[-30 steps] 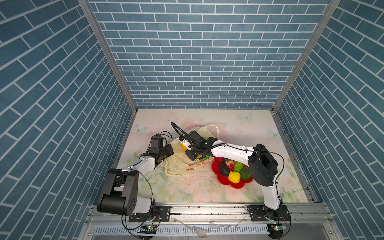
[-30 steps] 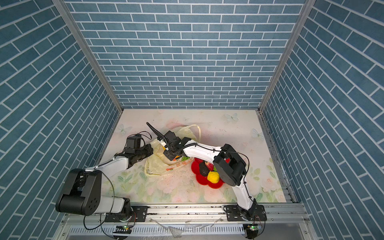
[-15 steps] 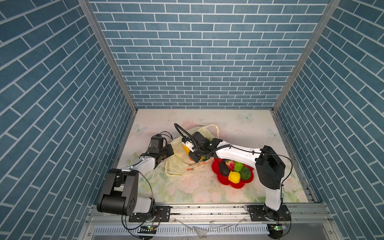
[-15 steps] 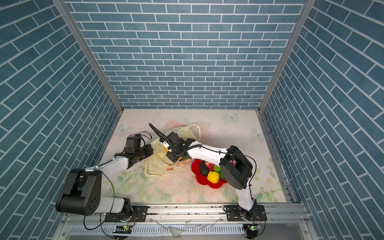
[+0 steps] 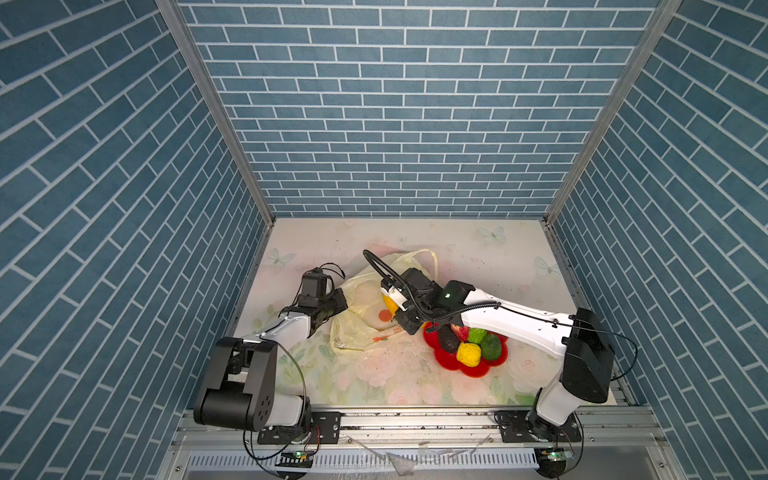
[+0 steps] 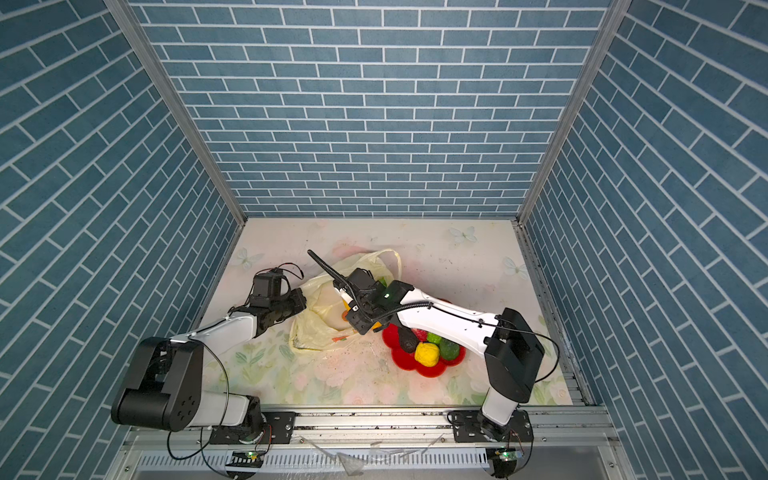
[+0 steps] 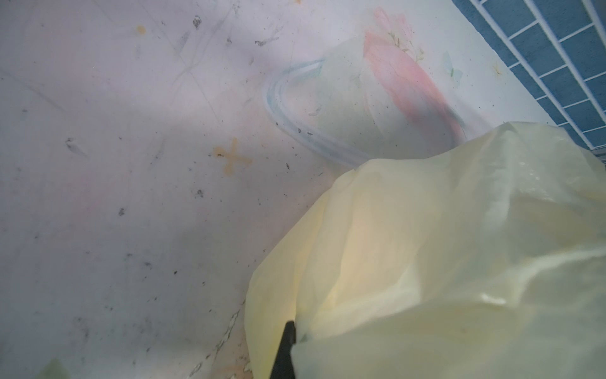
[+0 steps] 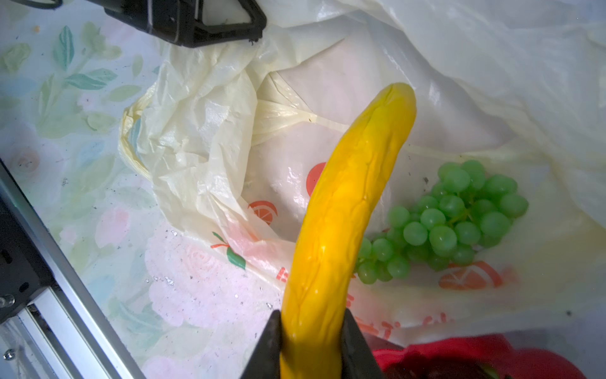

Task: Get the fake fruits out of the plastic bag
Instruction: 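Lift the yellow banana out of the bag toward the red plate, then lower the yellow banana into the red plate and open the right gripper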

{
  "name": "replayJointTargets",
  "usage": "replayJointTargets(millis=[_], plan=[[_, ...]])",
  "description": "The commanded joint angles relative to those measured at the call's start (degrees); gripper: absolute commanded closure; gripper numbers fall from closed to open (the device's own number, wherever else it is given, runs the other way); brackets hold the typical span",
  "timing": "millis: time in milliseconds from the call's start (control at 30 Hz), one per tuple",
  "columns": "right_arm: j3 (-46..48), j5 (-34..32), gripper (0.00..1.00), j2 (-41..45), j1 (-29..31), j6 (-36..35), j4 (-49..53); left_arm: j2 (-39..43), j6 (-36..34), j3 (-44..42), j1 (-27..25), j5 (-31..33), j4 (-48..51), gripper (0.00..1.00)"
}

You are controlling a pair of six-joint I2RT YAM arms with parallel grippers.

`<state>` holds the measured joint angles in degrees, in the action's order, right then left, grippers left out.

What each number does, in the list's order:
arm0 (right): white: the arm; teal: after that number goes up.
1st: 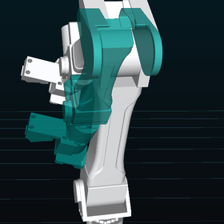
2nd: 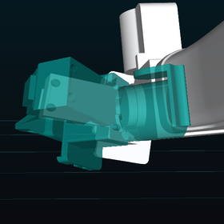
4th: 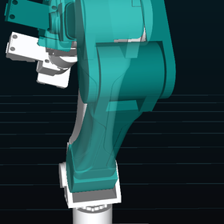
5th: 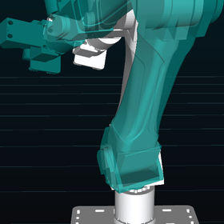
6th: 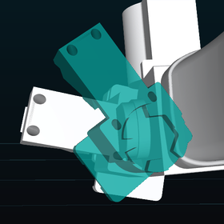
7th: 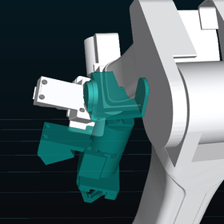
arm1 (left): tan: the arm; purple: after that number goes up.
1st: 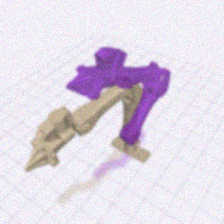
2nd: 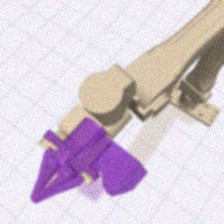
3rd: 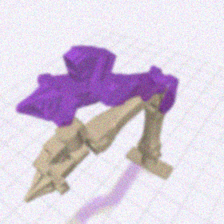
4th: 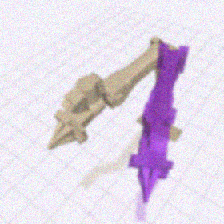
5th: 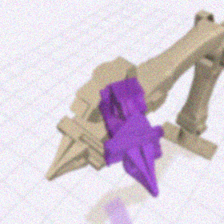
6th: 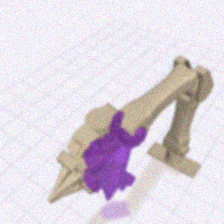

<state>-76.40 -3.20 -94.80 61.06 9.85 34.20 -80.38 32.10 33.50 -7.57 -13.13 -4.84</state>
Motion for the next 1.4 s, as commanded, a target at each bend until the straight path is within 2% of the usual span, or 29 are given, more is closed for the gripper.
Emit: replayJointTargets(millis=[0,367,567,1033,1367], plan=[[2.80,-2.92,0.81,2.91,0.45,7.74,3.32,-0.58,-0.91,1.22,0.30,0.46,0.75,1.00],[11.47,-9.63,0.81,10.65,1.87,20.73,3.75,-0.69,-1.02,1.20,0.30,0.53,0.89,1.00],[15.80,-12.66,0.81,11.67,2.41,25.88,3.54,-0.77,-0.99,1.21,0.30,0.47,0.71,1.00],[19.19,-16.31,0.81,9.39,2.57,31.38,1.67,-1.17,-0.99,1.31,0.28,0.67,0.63,1.00],[20.15,-18.67,0.81,12.60,4.73,31.69,1.93,-1.54,-1.11,1.39,0.28,0.81,0.62,1.00]])
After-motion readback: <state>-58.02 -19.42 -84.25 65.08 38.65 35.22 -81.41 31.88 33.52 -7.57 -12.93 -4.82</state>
